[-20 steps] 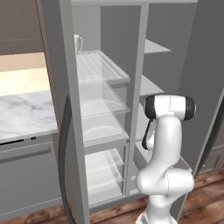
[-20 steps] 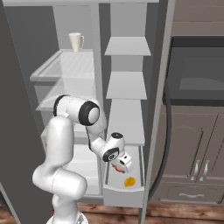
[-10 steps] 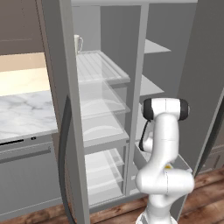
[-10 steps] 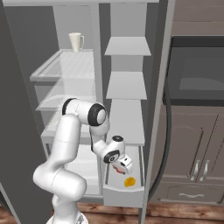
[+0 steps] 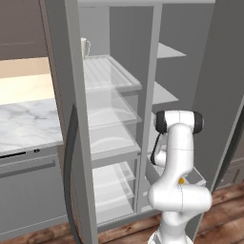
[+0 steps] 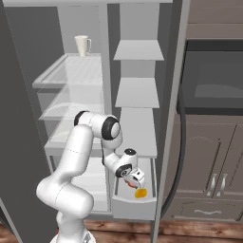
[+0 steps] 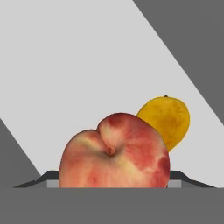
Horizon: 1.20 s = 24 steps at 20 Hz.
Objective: Take the peach and mango from the fridge shelf and place them in the freezer drawer to begin freezing them.
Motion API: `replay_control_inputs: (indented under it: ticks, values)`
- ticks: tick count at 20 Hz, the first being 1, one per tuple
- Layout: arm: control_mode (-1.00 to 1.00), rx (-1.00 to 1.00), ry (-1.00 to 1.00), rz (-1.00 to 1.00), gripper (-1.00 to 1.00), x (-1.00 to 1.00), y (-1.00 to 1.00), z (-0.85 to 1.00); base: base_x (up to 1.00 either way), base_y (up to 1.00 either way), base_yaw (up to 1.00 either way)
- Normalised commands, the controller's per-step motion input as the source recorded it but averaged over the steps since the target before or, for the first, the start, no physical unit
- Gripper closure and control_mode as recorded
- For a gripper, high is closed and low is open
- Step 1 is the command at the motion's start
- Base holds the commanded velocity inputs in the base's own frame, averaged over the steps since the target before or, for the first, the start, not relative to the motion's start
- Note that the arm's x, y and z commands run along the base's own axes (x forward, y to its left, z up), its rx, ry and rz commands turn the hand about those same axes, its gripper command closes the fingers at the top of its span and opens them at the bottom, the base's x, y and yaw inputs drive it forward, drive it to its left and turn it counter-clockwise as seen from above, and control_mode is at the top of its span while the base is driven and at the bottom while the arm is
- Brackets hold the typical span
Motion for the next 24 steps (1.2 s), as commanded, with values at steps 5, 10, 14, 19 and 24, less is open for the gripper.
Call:
replay_control_inputs:
  ticks: [5,10,14,19,24]
  values:
    - [-1.00,0.00,0.00,0.00,-1.00,0.06,-0.06,-0.36,0.00,0.00,0.00]
    - [-1.00,0.00,0.00,0.00,-1.00,0.00,0.00,0.00,0.00,0.00,0.00]
    - [-1.00,0.00,0.00,-0.01,-1.00,0.00,0.01,0.17,0.00,0.00,0.00]
    - [-1.00,0.00,-0.05,-0.03,-1.00,0.01,0.11,0.46,0.00,0.00,0.00]
    - [-1.00,0.00,-0.17,0.00,-1.00,-0.28,0.03,0.85,0.00,0.00,0.00]
